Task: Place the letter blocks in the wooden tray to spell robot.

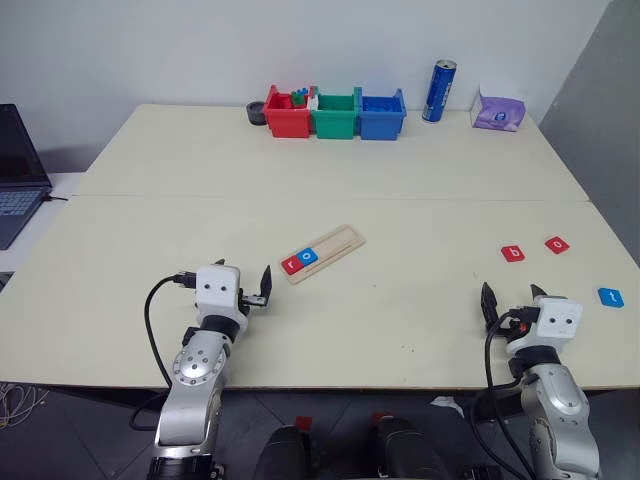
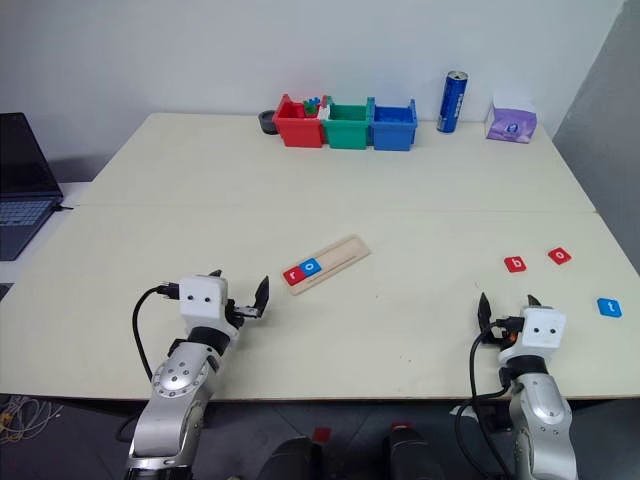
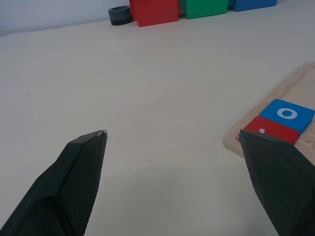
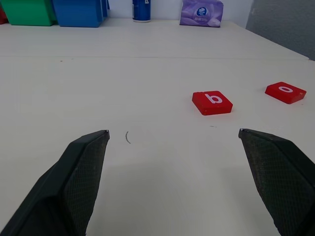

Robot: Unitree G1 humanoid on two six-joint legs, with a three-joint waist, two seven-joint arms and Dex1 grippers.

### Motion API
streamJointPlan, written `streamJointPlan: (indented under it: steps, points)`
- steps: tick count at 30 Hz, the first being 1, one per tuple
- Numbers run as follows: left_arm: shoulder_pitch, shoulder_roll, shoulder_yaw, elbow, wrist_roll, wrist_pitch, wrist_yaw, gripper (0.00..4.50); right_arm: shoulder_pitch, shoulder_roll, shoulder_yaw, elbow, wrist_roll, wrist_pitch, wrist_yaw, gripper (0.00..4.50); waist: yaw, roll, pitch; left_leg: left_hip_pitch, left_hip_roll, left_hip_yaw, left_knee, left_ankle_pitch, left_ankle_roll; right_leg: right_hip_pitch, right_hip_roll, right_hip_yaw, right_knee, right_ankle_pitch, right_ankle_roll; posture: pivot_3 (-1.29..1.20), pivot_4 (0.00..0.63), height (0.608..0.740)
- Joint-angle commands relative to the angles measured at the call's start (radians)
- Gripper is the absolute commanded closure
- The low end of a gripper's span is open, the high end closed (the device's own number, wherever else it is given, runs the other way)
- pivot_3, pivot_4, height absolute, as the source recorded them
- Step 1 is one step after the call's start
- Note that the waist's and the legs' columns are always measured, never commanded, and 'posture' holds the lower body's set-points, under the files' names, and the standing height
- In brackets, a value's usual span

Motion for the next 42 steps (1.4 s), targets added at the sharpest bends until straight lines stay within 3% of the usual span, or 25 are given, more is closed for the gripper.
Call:
streamJointPlan:
  steps: [1, 9, 14, 16, 22, 29, 42]
  points:
    - [-0.012, 0.025, 0.047, -0.006, -0.038, -0.069, -0.037, 0.0, 0.003, -0.011, -0.001, -0.026, 0.005, -0.005, 0.012, 0.02, 0.0, 0.0, 0.0, 0.0, 0.0, 0.0, 0.0, 0.0, 0.0, 0.0, 0.0, 0.0, 0.0, 0.0, 0.0, 0.0, 0.15, 0.74]
    - [-0.053, 0.101, 0.003, 0.049, -0.123, -0.097, -0.25, 0.0, 0.027, -0.056, 0.055, -0.123, 0.041, 0.023, 0.115, 0.02, 0.0, 0.0, 0.0, 0.0, 0.0, 0.0, 0.0, 0.0, 0.0, 0.0, 0.0, 0.0, 0.0, 0.0, -0.001, 0.0, 0.15, 0.74]
    - [-0.136, 0.159, -0.035, 0.138, -0.14, -0.073, -0.369, 0.0, 0.055, -0.199, 0.174, -0.29, 0.152, 0.175, 0.334, 0.02, 0.0, 0.0, 0.0, 0.0, 0.0, 0.0, 0.0, 0.0, 0.0, 0.0, 0.001, -0.002, 0.0, 0.0, 0.0, 0.0, 0.15, 0.74]
    - [-0.188, 0.184, -0.05, 0.187, -0.147, -0.065, -0.428, 0.0, 0.034, -0.291, 0.187, -0.383, 0.263, 0.317, 0.414, 0.02, 0.0, 0.0, 0.0, 0.0, -0.001, 0.0, 0.0, 0.0, 0.0, 0.0, 0.001, -0.002, 0.0, 0.0, 0.0, 0.0, 0.15, 0.74]
    - [-0.287, 0.243, -0.121, 0.305, -0.146, -0.031, -0.588, 0.0, -0.052, -0.442, 0.184, -0.489, 0.401, 0.509, 0.497, 0.02, 0.0, -0.001, 0.001, 0.0, -0.001, -0.001, 0.0, 0.0, 0.0, 0.0, 0.001, -0.004, 0.0, 0.0, 0.0, 0.0, 0.15, 0.74]
    - [-0.431, 0.222, -0.163, 0.433, -0.126, -0.009, -0.617, 0.0, -0.114, -0.458, 0.183, -0.523, 0.435, 0.574, 0.49, 0.02, 0.001, -0.004, 0.002, -0.002, -0.001, -0.001, 0.001, 0.0, 0.0, 0.0, 0.001, -0.006, -0.001, 0.0, 0.0, 0.0, 0.15, 0.74]
    - [-0.52, 0.233, -0.197, 0.526, -0.108, 0.083, -0.66, 0.0, -0.109, -0.469, 0.18, -0.587, 0.467, 0.614, 0.49, 0.02, 0.001, -0.004, 0.002, -0.002, -0.001, -0.001, 0.001, 0.0, 0.0, 0.0, 0.001, -0.006, -0.001, 0.0, 0.0, 0.0, 0.15, 0.74]
